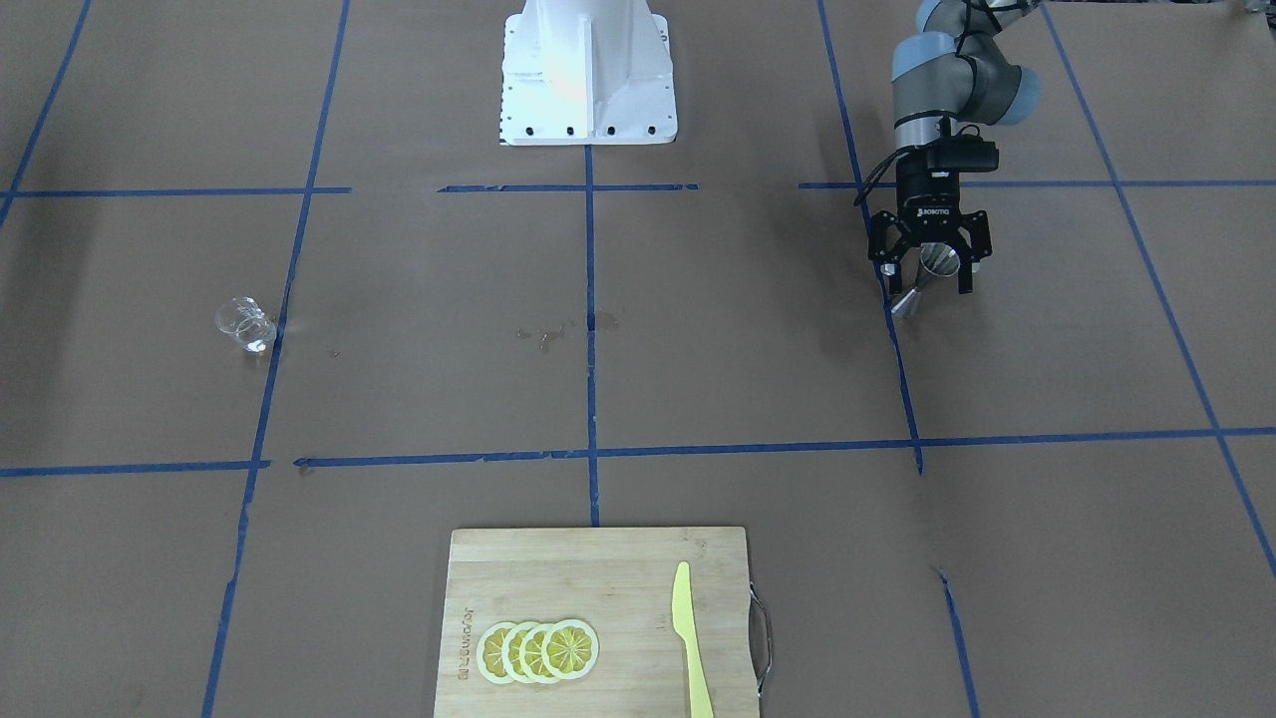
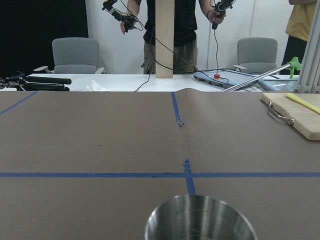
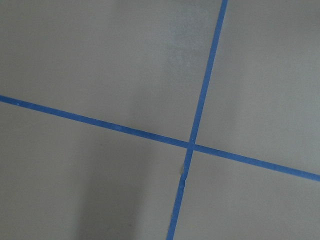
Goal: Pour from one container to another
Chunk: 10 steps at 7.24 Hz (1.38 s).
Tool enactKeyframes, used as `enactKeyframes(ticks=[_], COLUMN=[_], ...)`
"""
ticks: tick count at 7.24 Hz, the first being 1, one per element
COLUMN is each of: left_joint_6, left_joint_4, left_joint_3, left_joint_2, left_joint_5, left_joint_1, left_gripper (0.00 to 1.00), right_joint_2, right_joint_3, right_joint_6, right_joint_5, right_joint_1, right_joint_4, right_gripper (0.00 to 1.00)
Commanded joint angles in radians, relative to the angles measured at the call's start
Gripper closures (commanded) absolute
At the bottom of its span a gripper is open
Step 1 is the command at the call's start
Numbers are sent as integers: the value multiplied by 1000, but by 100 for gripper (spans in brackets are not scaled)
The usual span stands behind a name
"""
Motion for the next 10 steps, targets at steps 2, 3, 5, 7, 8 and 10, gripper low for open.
enactKeyframes(ticks=[2, 3, 5, 7, 8, 10], left_joint_6=[0, 0, 0, 0, 0, 11], left_joint_4=[-1, -1, -2, -7, -33, -53], left_joint_3=[7, 9, 9, 7, 9, 9], left_joint_2=[-5, -4, -5, -5, -4, -4], left_joint_5=[3, 4, 16, 39, 52, 72], left_joint_1=[10, 13, 18, 19, 19, 21], left_gripper=[31, 48, 74, 100, 100, 100], right_joint_2=[0, 0, 0, 0, 0, 0], right_joint_3=[1, 2, 2, 5, 5, 5], right_joint_6=[1, 2, 2, 2, 2, 2], right_joint_5=[0, 0, 2, 3, 3, 3], right_joint_1=[0, 0, 0, 0, 0, 0], right_joint_4=[0, 0, 0, 0, 0, 0], right_gripper=[0, 0, 0, 0, 0, 0])
